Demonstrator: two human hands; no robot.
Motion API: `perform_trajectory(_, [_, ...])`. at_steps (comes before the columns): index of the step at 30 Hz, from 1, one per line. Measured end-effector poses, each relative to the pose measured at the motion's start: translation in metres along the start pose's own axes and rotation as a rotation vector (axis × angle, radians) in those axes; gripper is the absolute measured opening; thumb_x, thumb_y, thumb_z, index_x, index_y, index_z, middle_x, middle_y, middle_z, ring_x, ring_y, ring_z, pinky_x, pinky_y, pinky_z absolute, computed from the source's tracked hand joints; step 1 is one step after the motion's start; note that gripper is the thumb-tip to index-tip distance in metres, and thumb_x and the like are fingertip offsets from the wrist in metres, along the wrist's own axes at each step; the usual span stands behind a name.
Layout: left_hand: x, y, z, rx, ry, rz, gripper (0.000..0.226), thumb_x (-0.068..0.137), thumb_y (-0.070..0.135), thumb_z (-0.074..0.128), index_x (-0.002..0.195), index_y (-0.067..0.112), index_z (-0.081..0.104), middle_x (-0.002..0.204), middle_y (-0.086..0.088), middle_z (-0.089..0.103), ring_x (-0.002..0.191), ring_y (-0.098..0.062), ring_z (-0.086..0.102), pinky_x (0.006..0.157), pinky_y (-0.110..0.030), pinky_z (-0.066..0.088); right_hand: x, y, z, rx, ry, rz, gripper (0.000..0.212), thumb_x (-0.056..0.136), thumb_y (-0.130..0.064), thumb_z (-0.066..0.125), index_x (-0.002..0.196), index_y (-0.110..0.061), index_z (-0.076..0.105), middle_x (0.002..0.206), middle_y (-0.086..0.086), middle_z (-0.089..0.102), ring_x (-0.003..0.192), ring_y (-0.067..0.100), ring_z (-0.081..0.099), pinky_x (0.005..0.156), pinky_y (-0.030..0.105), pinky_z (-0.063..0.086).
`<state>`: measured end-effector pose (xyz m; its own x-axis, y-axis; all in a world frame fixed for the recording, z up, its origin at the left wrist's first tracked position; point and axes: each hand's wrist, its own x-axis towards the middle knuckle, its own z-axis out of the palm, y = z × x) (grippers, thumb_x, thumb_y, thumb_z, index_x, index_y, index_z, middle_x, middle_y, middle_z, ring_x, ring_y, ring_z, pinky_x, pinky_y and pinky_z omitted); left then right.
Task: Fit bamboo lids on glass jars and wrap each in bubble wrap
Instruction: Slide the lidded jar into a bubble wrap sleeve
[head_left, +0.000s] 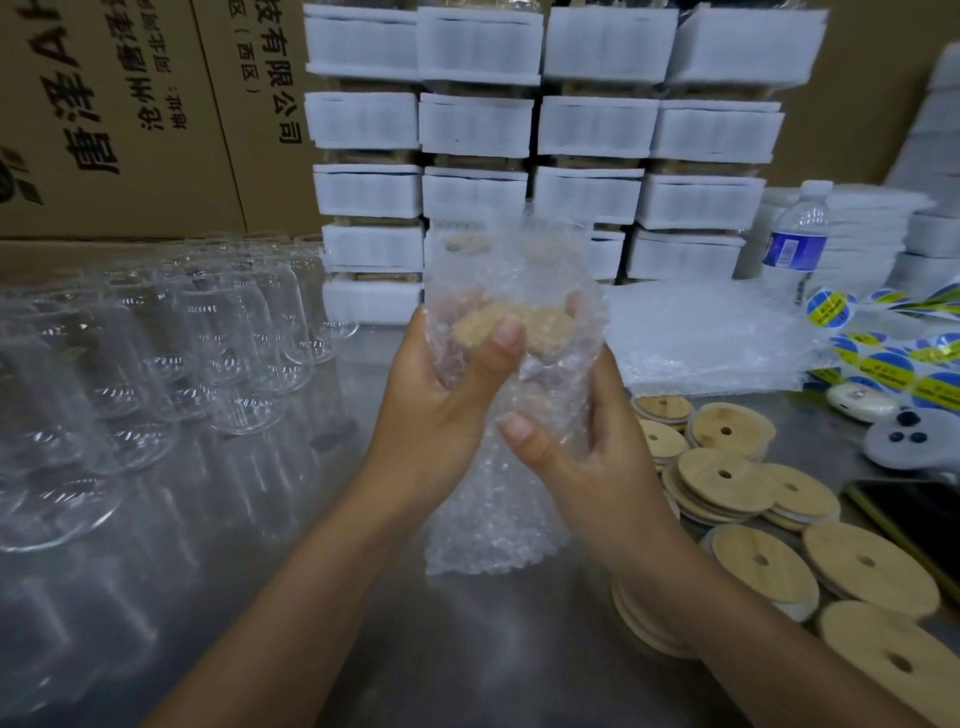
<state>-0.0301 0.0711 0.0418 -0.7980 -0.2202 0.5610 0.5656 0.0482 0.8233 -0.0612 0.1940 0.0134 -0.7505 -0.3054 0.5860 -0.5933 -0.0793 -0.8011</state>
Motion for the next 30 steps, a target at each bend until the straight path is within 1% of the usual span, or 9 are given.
perform_trajectory(5, [0.001,0.005,0.008,0.054,-0.011,0.004,0.048,0.084,0.056,0.056,0.117,0.023,0.062,0.106,0.018,0.071,0.099,0.002,0.066,0.076,-0.010,0.051,0.001,-0.001,-0.002,0.050,0.004,0.011,0.099,0.069,-0.051,0.074,0.149,-0.023,0.023,0.144,-0.005,0.045,0.133,0.012,0.044,0.106,0.046,0.041])
perform_trajectory(8, [0.001,0.004,0.006,0.056,0.024,-0.052,0.071,0.073,0.074,0.057,0.131,0.032,0.052,0.123,0.018,0.064,0.114,0.001,0.059,0.095,-0.026,0.050,0.000,0.000,-0.004,0.062,0.046,0.037,0.100,0.065,-0.054,0.077,0.146,-0.024,0.027,0.141,-0.003,0.048,0.130,0.014,0.048,0.104,0.048,0.043])
perform_trajectory(11, [0.000,0.003,0.001,0.025,0.029,-0.035,0.062,0.062,0.081,0.058,0.116,0.051,0.053,0.118,0.025,0.063,0.111,0.006,0.059,0.094,-0.031,0.045,0.000,0.002,-0.006,0.058,0.099,0.071,0.098,0.060,-0.056,0.077,0.142,-0.027,0.032,0.137,-0.004,0.052,0.125,0.014,0.052,0.101,0.047,0.046])
perform_trajectory(14, [-0.006,-0.010,-0.010,-0.016,-0.010,-0.070,0.096,0.049,0.083,0.065,0.129,0.032,0.047,0.129,0.012,0.060,0.120,-0.007,0.057,0.101,-0.039,0.045,-0.001,0.002,-0.006,0.070,0.145,0.097,0.095,0.057,-0.057,0.075,0.138,-0.029,0.035,0.132,-0.005,0.055,0.121,0.013,0.056,0.098,0.044,0.049])
perform_trajectory(19, [-0.023,-0.029,-0.025,0.069,-0.208,-0.224,0.124,0.032,0.077,0.078,0.137,0.025,0.039,0.135,0.004,0.055,0.125,-0.012,0.053,0.108,-0.041,0.041,0.002,-0.001,-0.007,0.169,0.243,0.071,0.072,0.060,-0.045,0.077,0.123,-0.024,0.047,0.107,-0.015,0.067,0.094,-0.001,0.066,0.072,0.012,0.051])
perform_trajectory(22, [-0.025,-0.036,-0.023,0.098,-0.254,-0.258,0.105,0.043,0.057,0.089,0.131,0.021,0.046,0.125,0.000,0.065,0.116,-0.016,0.061,0.098,-0.034,0.050,0.002,0.000,-0.007,0.208,0.270,0.094,0.064,0.065,-0.037,0.078,0.121,-0.024,0.048,0.104,-0.017,0.067,0.091,-0.003,0.066,0.068,0.009,0.050])
perform_trajectory(25, [-0.022,-0.041,-0.023,0.092,-0.191,-0.252,0.074,0.056,0.041,0.080,0.123,0.021,0.056,0.117,0.002,0.069,0.109,-0.016,0.065,0.091,-0.031,0.053,0.004,0.001,-0.009,0.214,0.231,0.131,0.079,0.065,-0.043,0.081,0.131,-0.022,0.043,0.113,-0.009,0.067,0.101,0.004,0.066,0.081,0.021,0.055])
perform_trajectory(27, [-0.020,-0.043,-0.025,0.038,-0.140,-0.270,0.068,0.056,0.042,0.081,0.116,0.017,0.062,0.112,-0.002,0.072,0.105,-0.020,0.067,0.087,-0.031,0.055,0.007,0.001,-0.012,0.242,0.188,0.181,0.093,0.059,-0.050,0.078,0.139,-0.024,0.037,0.129,0.002,0.059,0.114,0.012,0.061,0.094,0.035,0.052])
perform_trajectory(30, [-0.020,-0.043,-0.028,-0.105,-0.042,-0.342,0.076,0.042,0.057,0.089,0.102,0.014,0.072,0.105,-0.011,0.073,0.097,-0.028,0.070,0.080,-0.036,0.057,0.011,0.000,-0.018,0.245,0.098,0.201,0.092,0.057,-0.053,0.073,0.138,-0.021,0.042,0.134,0.002,0.057,0.119,0.010,0.058,0.101,0.037,0.048])
